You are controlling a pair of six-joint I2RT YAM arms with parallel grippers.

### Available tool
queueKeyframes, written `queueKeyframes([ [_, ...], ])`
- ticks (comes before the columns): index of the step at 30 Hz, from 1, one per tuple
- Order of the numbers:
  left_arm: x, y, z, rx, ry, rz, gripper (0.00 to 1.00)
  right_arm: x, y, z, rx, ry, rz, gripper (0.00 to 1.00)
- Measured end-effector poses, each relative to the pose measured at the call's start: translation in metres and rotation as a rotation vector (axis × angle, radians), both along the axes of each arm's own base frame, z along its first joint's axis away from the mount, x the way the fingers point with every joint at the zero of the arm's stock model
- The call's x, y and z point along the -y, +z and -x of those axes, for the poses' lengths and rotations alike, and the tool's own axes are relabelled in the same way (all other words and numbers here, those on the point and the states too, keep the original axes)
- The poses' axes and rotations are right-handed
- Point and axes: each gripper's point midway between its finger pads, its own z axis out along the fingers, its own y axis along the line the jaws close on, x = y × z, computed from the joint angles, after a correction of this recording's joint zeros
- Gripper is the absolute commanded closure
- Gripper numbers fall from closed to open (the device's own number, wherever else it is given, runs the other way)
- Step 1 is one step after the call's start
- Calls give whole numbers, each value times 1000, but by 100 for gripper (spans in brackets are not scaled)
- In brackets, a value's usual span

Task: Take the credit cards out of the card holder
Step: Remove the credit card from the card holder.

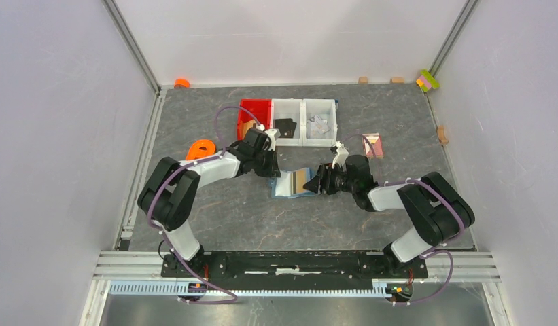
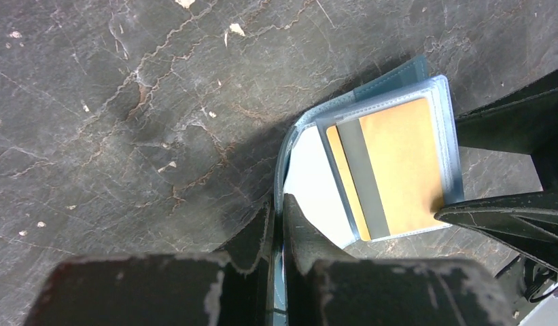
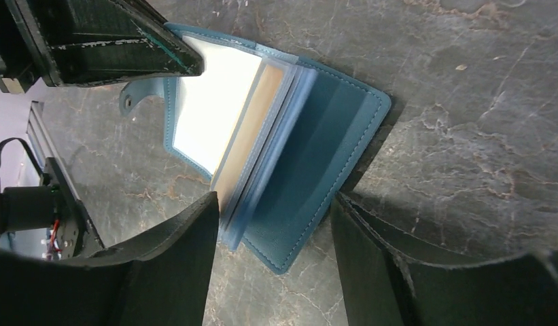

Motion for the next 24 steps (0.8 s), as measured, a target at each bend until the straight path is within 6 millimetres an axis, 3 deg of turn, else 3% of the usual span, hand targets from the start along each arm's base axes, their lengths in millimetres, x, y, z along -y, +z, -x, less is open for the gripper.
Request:
queueKeyframes([
  [6, -1, -1, 0, 4, -3, -15, 98, -1, 2, 3, -16, 7, -12, 13],
  [10, 2, -1, 2, 7, -12, -18, 98, 6, 5, 0, -8, -25, 10, 8],
  [19, 3, 0, 3, 6, -16, -21, 98, 2, 3, -10, -38, -24, 2, 21],
  [24, 3, 0, 3, 6, -17, -20, 98, 2, 1, -8, -58, -28, -16, 35],
])
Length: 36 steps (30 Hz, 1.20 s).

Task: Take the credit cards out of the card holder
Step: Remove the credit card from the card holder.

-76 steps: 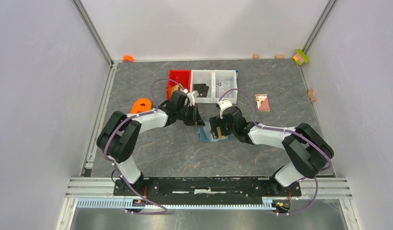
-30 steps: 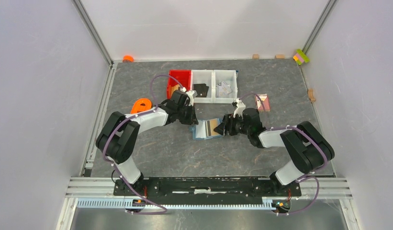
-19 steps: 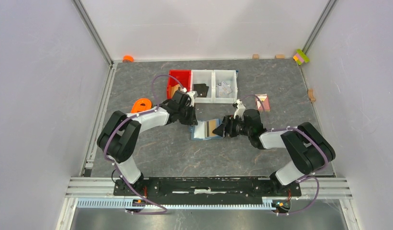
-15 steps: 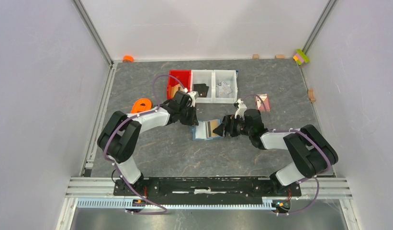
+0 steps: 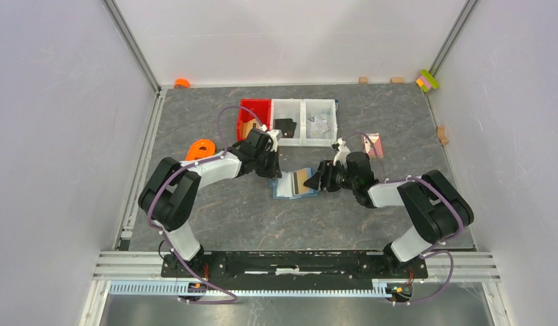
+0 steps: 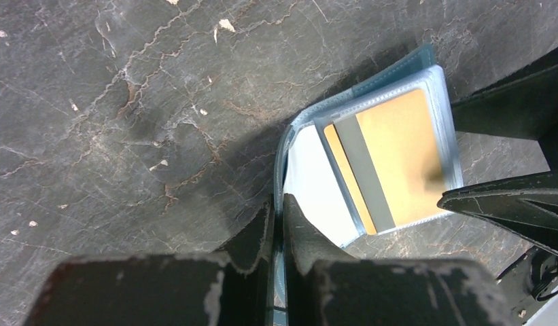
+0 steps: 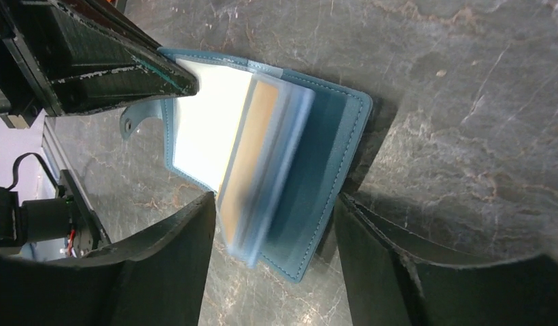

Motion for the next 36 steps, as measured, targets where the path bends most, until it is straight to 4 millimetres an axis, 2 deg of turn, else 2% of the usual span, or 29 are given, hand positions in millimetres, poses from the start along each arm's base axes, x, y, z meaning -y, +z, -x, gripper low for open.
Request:
queueKeyframes([
  [7, -1, -1, 2, -7, -1, -5, 98, -1, -3, 16, -32, 19, -48, 47],
  [11, -1, -1, 2, -10, -1, -7, 98, -2, -2, 19, -34, 24, -66, 54],
  [16, -3, -2, 2, -9, 3, -14, 98, -2, 1, 16, -24, 22, -75, 73],
  [17, -3, -2, 2, -10, 3, -14, 98, -2, 2, 16, -22, 21, -77, 73],
  [20, -3, -2, 2, -9, 3, -14, 98, -3, 6, 16, -12, 26, -84, 58],
  [23, -3, -2, 2, -9, 3, -14, 98, -7, 9, 19, -8, 47, -95, 49],
  [25, -2, -2, 2, -9, 3, -14, 98, -9, 11, 21, -2, 63, -103, 39],
  [30, -2, -2, 2, -9, 3, -14, 98, -16, 16, 26, 7, 99, -122, 33],
  [34, -3, -2, 2, -9, 3, -14, 98, -18, 19, 27, 15, 108, -134, 10],
  [36, -2, -2, 2, -10, 2, -13, 98, -18, 21, 27, 20, 106, -134, 6],
])
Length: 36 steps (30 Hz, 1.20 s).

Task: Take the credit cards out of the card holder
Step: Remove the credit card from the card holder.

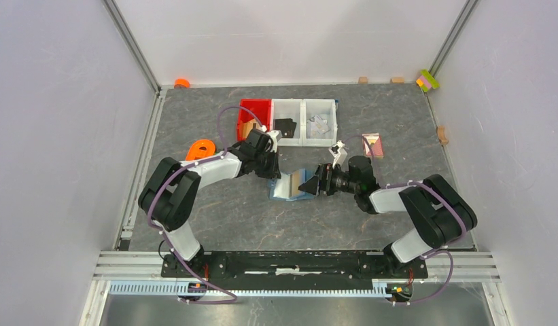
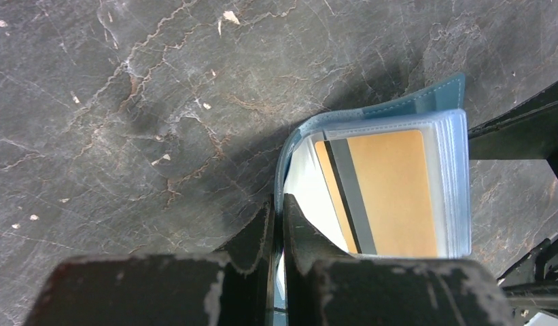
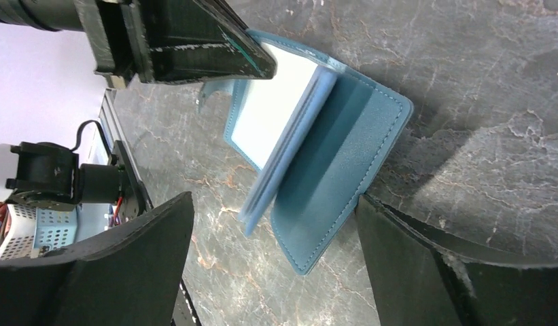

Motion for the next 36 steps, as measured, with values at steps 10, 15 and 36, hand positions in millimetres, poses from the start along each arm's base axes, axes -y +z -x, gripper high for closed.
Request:
queueKeyframes([
  [10, 1, 0, 1, 1, -4, 1, 98, -4, 16, 0, 46, 10, -44, 2],
  [15, 2, 0, 1, 2, -6, 1, 98, -2, 21, 4, 70, 10, -55, 11],
  [36, 7, 1, 5, 0, -23, 6, 98, -15, 38, 14, 113, 75, -132, 17],
])
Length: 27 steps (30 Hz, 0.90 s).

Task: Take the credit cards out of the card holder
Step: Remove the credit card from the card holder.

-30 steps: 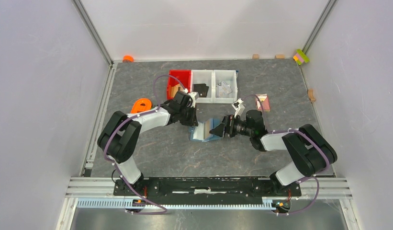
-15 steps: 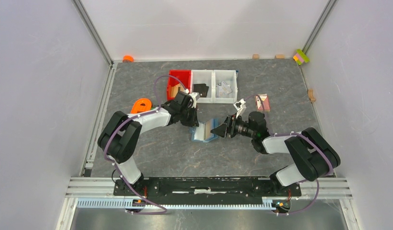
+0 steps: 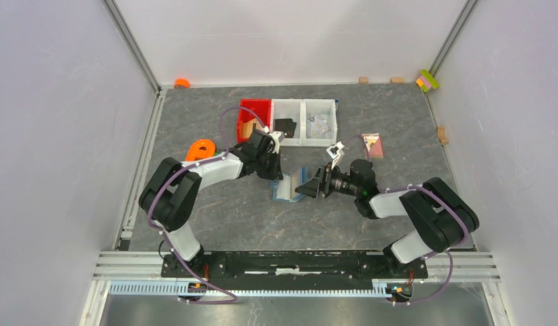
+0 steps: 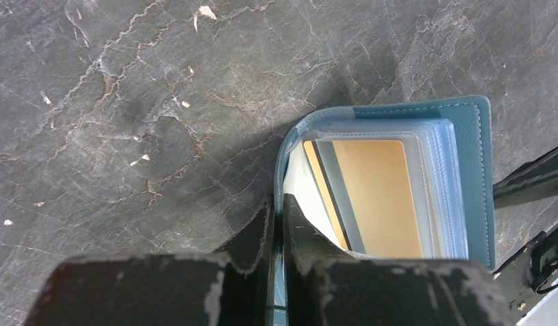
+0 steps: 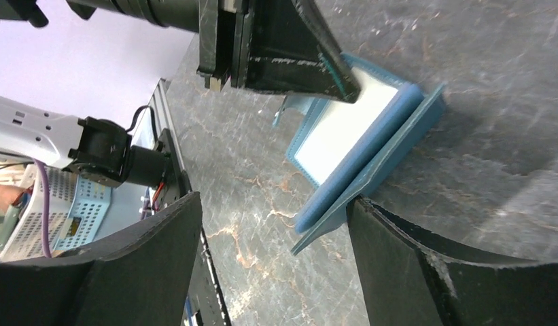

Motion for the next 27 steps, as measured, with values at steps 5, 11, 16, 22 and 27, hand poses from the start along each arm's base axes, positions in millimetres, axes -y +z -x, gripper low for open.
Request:
queueKeyframes([
  [5, 0, 0, 0, 0, -1, 0, 98, -11, -8, 11, -19, 57, 28, 16],
  [11, 0, 0, 0, 0, -1, 0, 98, -9, -24, -1, -39, 24, 121, 27],
  [16, 0, 0, 0, 0, -1, 1, 98, 2, -45, -9, -92, -32, 203, 39],
  [22, 3, 1, 2, -4, -12, 14, 98, 10, -56, -13, -118, -62, 239, 63],
  [27, 3, 1, 2, -7, -14, 16, 90, 11, -61, -14, -138, -64, 246, 86],
])
